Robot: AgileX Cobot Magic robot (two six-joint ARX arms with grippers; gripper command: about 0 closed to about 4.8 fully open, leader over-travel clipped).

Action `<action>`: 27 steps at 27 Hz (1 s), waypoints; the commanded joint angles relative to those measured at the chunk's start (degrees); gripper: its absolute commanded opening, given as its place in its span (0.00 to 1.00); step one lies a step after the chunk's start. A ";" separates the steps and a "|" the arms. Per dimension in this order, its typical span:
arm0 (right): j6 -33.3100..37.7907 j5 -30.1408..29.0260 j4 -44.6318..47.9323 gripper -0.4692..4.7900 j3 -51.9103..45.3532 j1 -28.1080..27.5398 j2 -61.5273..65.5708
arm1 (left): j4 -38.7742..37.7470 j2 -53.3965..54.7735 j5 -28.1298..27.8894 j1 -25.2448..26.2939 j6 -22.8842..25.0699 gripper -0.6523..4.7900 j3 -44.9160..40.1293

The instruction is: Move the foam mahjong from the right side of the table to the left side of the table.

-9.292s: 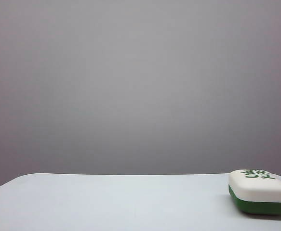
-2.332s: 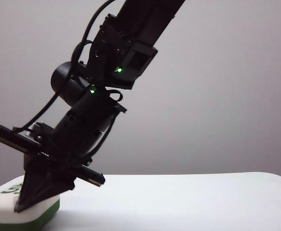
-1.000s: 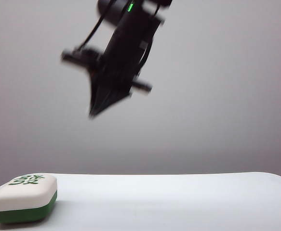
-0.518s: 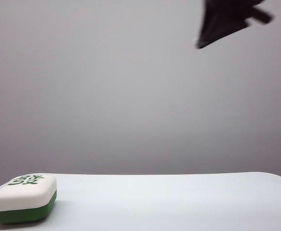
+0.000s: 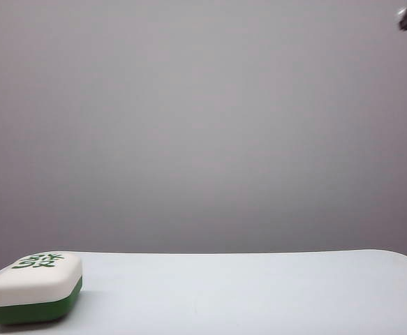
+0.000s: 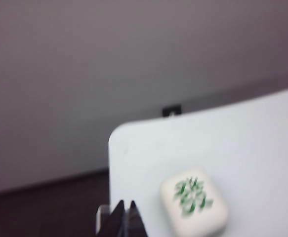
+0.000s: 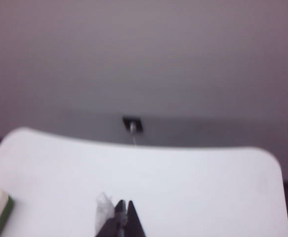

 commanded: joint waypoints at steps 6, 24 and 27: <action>4.39 1.64 9.25 0.08 -11.65 -2.49 -15.26 | 22.03 -2.80 1.14 0.04 -0.94 0.11 -10.54; 7.58 5.97 12.37 0.08 -32.24 -2.47 -40.76 | 49.72 -2.97 9.51 7.58 -11.52 0.11 -28.09; 8.24 5.99 11.93 0.08 -33.14 -2.51 -40.44 | 48.54 -3.02 15.98 13.66 -13.05 0.11 -28.11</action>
